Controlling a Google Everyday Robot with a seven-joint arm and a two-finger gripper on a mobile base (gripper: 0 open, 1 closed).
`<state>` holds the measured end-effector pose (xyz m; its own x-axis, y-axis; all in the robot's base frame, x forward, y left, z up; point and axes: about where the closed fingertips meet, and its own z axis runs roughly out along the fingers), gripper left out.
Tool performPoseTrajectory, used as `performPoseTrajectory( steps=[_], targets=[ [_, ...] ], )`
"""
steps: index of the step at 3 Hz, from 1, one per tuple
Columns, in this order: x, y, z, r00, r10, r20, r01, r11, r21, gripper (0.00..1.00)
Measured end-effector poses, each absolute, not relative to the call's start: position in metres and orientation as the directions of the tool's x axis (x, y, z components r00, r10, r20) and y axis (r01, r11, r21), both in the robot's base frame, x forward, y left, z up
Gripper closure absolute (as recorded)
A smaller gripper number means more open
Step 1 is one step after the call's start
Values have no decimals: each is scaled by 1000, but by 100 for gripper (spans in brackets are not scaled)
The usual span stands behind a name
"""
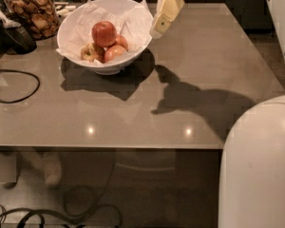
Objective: Pick apple from white bowl
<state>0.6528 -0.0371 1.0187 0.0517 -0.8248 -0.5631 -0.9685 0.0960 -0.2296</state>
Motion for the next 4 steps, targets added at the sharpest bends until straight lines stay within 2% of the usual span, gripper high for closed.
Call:
performPoseTrajectory(
  steps=[1, 3, 4],
  targets=[
    [657, -34, 1019, 56, -819, -572, -965, 103, -241, 0],
    [680, 25, 1010, 109, -808, -579, -977, 22, -213, 0],
    [690, 57, 1015, 163, -819, -550, -968, -25, -250, 0]
  ],
)
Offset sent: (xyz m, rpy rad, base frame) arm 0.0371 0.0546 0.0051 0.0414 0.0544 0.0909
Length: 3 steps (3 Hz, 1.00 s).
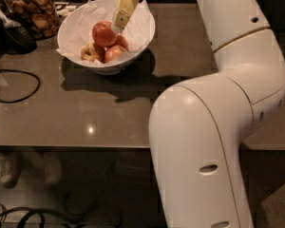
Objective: Pick apple from white bowl
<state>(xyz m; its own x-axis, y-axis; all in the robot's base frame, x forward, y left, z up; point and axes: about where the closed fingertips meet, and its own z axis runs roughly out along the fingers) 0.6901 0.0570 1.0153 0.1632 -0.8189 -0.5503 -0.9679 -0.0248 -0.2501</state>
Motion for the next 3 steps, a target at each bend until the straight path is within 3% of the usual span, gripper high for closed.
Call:
performPoseTrajectory(
  steps=[3],
  targets=[
    [725, 58, 997, 53, -767, -639, -968, 117, -220, 0]
  ],
)
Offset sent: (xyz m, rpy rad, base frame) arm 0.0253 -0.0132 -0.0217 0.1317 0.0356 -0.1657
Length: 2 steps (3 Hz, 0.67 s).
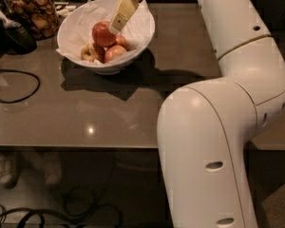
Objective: Pick apple from white bowl
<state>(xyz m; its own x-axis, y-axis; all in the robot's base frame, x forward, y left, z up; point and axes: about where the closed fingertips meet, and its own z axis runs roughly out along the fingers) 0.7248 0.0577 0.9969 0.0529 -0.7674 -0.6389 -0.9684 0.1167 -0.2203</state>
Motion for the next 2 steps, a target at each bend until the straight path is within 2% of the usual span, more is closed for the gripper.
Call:
performPoseTrajectory(
  steps=[2],
  targets=[
    [734, 60, 974, -3, -736, -677, -978, 142, -150, 0]
  ],
)
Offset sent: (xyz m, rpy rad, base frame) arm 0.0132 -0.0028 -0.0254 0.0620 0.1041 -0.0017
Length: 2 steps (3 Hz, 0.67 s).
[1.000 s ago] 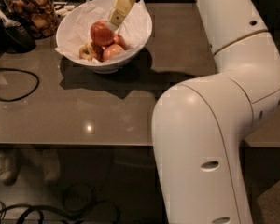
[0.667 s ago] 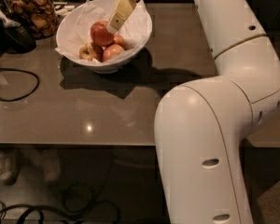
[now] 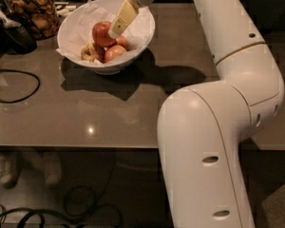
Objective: Pick apple from white bowl
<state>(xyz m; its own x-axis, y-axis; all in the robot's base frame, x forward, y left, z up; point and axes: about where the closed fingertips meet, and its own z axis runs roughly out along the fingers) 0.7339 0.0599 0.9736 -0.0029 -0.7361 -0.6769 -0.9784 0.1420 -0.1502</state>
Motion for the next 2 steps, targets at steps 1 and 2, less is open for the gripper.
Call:
performPoseTrajectory(
  steps=[1, 2],
  targets=[
    [735, 66, 964, -4, -725, -688, -984, 124, -125, 0],
    [735, 76, 956, 8, -716, -698, -990, 92, -107, 0]
  ],
)
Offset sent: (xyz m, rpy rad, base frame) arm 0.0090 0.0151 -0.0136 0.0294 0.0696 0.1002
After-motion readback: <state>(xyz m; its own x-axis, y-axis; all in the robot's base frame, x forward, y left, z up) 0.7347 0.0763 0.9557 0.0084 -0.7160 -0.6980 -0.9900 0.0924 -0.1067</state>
